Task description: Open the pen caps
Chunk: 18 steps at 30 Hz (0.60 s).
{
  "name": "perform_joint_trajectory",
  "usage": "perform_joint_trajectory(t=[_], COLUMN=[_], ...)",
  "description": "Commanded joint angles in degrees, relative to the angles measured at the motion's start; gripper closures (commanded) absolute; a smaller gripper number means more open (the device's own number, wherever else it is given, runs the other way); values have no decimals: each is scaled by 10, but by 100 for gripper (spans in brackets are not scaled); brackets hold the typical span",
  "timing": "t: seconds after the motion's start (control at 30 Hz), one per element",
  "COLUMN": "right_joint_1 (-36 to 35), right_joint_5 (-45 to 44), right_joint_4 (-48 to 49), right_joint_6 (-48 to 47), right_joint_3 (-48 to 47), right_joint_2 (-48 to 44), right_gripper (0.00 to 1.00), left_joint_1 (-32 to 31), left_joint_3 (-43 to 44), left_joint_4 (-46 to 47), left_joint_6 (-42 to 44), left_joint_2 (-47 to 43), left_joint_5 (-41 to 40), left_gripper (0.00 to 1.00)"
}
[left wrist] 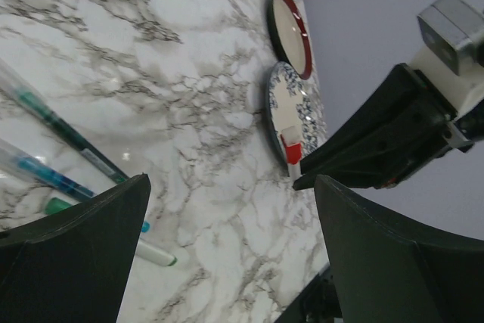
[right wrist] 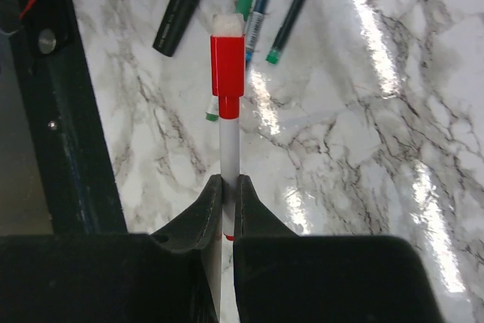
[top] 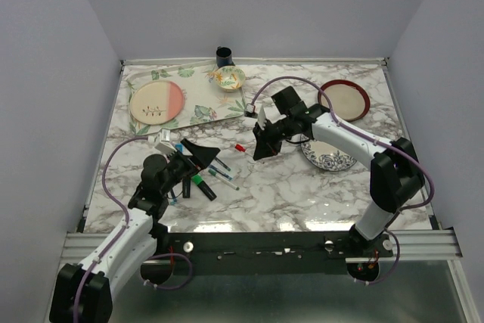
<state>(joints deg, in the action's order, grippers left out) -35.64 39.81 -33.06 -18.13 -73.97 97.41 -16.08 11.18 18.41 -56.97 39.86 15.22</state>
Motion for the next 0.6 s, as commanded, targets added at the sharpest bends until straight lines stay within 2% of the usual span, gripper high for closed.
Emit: perform_joint_trajectory(t=[0.0, 0.3, 0.57], right_joint_1=[-3, -3, -3], right_joint_5=[96, 130, 140], right_joint_4=[-24, -34, -41], right_joint_6=[-14, -16, -18], right_joint_3=[5, 1, -4], right_joint_2=[13, 26, 38], right_gripper=[99, 99, 99], left_joint_1=[-65, -163, -210], left_joint_3=[5, 0, 13], left_joint_4=[99, 119, 128], left_joint_6=[-72, -97, -91], left_joint_2=[-7, 29, 60], left_joint_5=[-55, -166, -230], left_gripper=[1, 1, 2])
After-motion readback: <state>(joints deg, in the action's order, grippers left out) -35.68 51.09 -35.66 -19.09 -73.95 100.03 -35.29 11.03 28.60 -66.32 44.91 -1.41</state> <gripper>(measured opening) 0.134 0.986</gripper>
